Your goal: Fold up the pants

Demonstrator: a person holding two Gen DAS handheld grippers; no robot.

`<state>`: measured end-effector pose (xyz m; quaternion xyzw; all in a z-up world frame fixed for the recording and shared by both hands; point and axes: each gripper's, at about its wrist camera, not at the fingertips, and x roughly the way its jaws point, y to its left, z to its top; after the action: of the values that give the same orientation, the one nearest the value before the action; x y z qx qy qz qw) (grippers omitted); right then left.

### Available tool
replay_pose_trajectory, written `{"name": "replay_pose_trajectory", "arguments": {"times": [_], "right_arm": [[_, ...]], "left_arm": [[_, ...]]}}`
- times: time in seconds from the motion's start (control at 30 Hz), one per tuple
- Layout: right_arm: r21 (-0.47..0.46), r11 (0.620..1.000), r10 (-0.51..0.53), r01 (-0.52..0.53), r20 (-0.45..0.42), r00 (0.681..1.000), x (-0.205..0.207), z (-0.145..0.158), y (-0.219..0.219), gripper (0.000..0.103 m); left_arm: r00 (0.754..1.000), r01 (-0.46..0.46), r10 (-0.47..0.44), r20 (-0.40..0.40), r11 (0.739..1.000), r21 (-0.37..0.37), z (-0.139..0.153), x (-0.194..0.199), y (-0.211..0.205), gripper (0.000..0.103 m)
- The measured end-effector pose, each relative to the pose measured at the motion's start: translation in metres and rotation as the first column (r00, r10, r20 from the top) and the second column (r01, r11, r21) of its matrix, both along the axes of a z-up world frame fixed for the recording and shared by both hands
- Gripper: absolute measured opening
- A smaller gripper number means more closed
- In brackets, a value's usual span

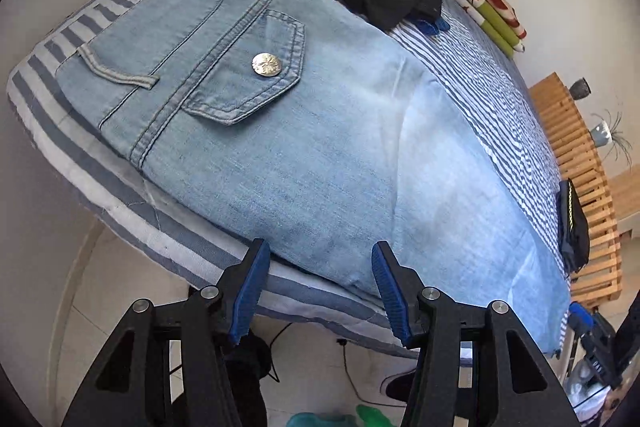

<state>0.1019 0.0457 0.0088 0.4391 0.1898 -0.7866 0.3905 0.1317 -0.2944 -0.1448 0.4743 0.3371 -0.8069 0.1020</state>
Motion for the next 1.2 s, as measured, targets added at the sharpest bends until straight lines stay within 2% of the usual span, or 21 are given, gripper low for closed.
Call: {"name": "replay_pose_trajectory", "arguments": {"times": [0.17, 0.3, 0.4, 0.5, 0.6, 0.63, 0.67, 0.7, 0.83, 0.87, 0.9, 1.03, 1.07, 1.1, 1.13, 1.2], "right_arm": [[0.034, 0.991, 0.13, -0.133, 0.059, 0.99, 0.009, -0.03, -0.083, 0.024], [0.049, 0.98, 0.185, -0.19, 0.098, 0.978, 0.013, -0.049, -0.127, 0.024], [0.049, 0.971, 0.228, -0.234, 0.105, 0.968, 0.019, -0.053, -0.148, 0.024], [0.055, 0.964, 0.255, -0.261, 0.088, 0.963, 0.023, -0.054, -0.168, 0.024], [0.03, 0.96, 0.275, -0.28, 0.116, 0.954, 0.023, -0.052, -0.184, 0.024], [0.029, 0.958, 0.281, -0.286, 0.124, 0.952, 0.024, -0.053, -0.19, 0.026], [0.027, 0.956, 0.287, -0.294, 0.135, 0.948, 0.025, -0.053, -0.194, 0.033], [0.024, 0.954, 0.293, -0.298, 0.136, 0.946, 0.026, -0.054, -0.198, 0.036], [0.091, 0.955, 0.277, -0.283, 0.074, 0.958, 0.027, -0.065, -0.21, 0.036], [0.093, 0.956, 0.269, -0.277, 0.088, 0.959, 0.025, -0.067, -0.211, 0.028], [0.081, 0.961, 0.255, -0.264, 0.105, 0.961, 0.021, -0.067, -0.211, 0.006], [0.024, 0.975, 0.213, -0.219, 0.152, 0.965, 0.002, -0.054, -0.206, 0.004], [0.018, 0.977, 0.207, -0.212, 0.152, 0.966, -0.001, -0.052, -0.205, 0.004], [0.012, 0.978, 0.205, -0.21, 0.158, 0.966, -0.004, -0.05, -0.205, 0.004], [0.006, 0.978, 0.207, -0.211, 0.166, 0.964, -0.005, -0.049, -0.205, 0.004], [0.004, 0.976, 0.212, -0.216, 0.178, 0.961, -0.004, -0.05, -0.205, 0.004]], "left_arm": [[0.999, -0.036, 0.036, -0.013, 0.999, 0.039, -0.008, 0.005, -0.005, 0.056], [0.997, -0.074, 0.075, -0.032, 0.996, 0.041, -0.004, -0.001, -0.013, 0.027], [0.995, -0.08, 0.083, -0.053, 0.995, 0.052, 0.003, -0.003, -0.019, 0.017], [0.994, -0.077, 0.08, -0.072, 0.996, 0.044, 0.011, -0.005, -0.021, 0.012], [0.993, -0.075, 0.079, -0.09, 0.996, 0.046, 0.019, -0.008, -0.023, 0.01], [0.992, -0.075, 0.08, -0.096, 0.996, 0.047, 0.021, -0.01, -0.023, 0.01], [0.992, -0.075, 0.079, -0.103, 0.996, 0.044, 0.025, -0.012, -0.024, 0.01], [0.991, -0.07, 0.074, -0.108, 0.997, 0.039, 0.027, -0.014, -0.024, 0.009], [0.993, -0.055, 0.057, -0.106, 0.998, 0.016, 0.031, -0.019, -0.022, 0.009], [0.993, -0.055, 0.056, -0.105, 0.998, 0.013, 0.031, -0.018, -0.022, 0.009], [0.993, -0.054, 0.055, -0.105, 0.998, 0.011, 0.03, -0.017, -0.021, 0.009], [0.993, -0.064, 0.065, -0.102, 0.998, 0.01, 0.026, -0.008, -0.021, 0.011], [0.993, -0.062, 0.065, -0.097, 0.998, 0.031, 0.023, -0.004, -0.021, 0.016], [0.994, -0.048, 0.053, -0.091, 0.997, 0.053, 0.019, -0.002, -0.019, 0.028], [0.996, -0.036, 0.041, -0.082, 0.997, 0.063, 0.016, -0.001, -0.017, 0.033], [0.998, -0.023, 0.027, -0.054, 0.997, 0.073, 0.008, 0.002, -0.012, 0.051]]}}
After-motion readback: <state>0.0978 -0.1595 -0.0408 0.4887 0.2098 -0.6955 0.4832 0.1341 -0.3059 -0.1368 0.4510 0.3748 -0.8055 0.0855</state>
